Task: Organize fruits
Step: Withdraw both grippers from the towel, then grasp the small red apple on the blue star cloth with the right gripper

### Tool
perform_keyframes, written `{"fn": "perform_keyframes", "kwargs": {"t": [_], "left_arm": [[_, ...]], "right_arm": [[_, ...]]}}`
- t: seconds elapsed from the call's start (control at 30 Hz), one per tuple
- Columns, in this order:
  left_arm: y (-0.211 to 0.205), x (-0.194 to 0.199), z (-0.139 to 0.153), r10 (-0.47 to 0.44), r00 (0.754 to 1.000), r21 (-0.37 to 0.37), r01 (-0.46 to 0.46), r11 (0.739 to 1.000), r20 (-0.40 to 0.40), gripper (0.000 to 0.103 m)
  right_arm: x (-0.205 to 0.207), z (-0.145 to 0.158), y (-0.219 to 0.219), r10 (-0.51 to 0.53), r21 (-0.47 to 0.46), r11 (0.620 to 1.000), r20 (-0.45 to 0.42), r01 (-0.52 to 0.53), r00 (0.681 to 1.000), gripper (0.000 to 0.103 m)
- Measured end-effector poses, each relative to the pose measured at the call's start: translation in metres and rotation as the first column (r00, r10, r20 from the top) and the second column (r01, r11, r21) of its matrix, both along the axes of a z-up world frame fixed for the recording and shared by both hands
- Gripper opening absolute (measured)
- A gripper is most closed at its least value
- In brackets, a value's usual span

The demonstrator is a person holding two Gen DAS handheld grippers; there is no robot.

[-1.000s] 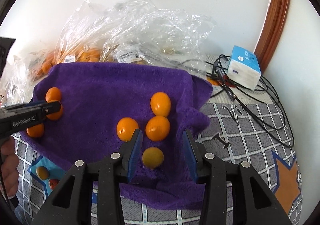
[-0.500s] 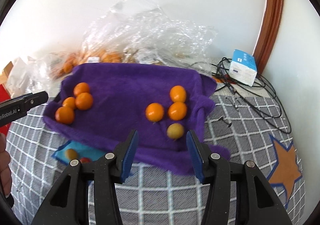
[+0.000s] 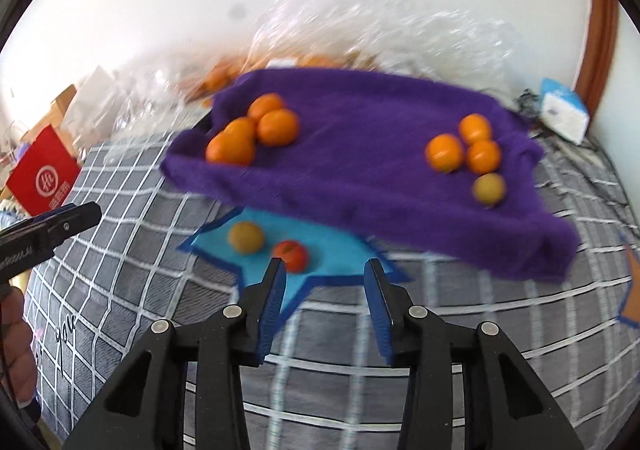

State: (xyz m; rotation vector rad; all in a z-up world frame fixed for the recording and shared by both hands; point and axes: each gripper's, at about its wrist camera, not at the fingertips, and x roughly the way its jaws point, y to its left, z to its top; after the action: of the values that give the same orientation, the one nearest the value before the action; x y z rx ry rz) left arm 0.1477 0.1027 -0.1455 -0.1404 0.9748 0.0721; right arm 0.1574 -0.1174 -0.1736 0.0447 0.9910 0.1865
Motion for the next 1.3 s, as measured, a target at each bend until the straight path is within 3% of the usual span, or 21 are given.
{"fn": "perform_keyframes", "kwargs": {"t": [0.33, 0.43, 0.6, 0.9, 1.2, 1.3], "left_arm": [[0.030, -0.014, -0.018, 0.043, 0.999, -0.026, -0.044, 0.999, -0.026, 0.056], [0.029, -0.013, -0.022, 0.048, 0.998, -0.030, -0.049, 0.998, -0.037, 0.056], [0.016, -0.008, -0.023, 0.025, 0.999, -0.031, -0.026, 0.999, -0.040, 0.056], [-0.036, -0.002, -0.022, -0.031, 0.999, -0.034, 0.030, 0.999, -0.027, 0.056], [-0.068, -0.007, -0.021, -0.054, 0.998, -0.054, 0.053, 0.997, -0.017, 0.056], [-0.074, -0.006, -0.024, -0.057, 0.998, -0.016, 0.056, 0.998, -0.040, 0.056]], "right_arm": [[0.012, -0.024, 0.026, -0.012, -0.024, 1.000, 0.004, 0.012, 1.000, 0.039], [0.014, -0.025, 0.030, -0.004, -0.021, 1.000, 0.008, 0.004, 1.000, 0.026], [0.010, -0.022, 0.030, 0.006, -0.036, 0.999, 0.015, -0.005, 1.000, 0.024], [-0.019, -0.003, -0.023, -0.077, -0.081, 0.993, 0.056, 0.082, 0.995, 0.024], [-0.034, -0.006, -0.069, -0.159, -0.105, 0.981, 0.060, 0.165, 0.985, 0.024], [-0.036, -0.011, -0.080, -0.173, -0.089, 0.980, 0.049, 0.177, 0.984, 0.024]]}}
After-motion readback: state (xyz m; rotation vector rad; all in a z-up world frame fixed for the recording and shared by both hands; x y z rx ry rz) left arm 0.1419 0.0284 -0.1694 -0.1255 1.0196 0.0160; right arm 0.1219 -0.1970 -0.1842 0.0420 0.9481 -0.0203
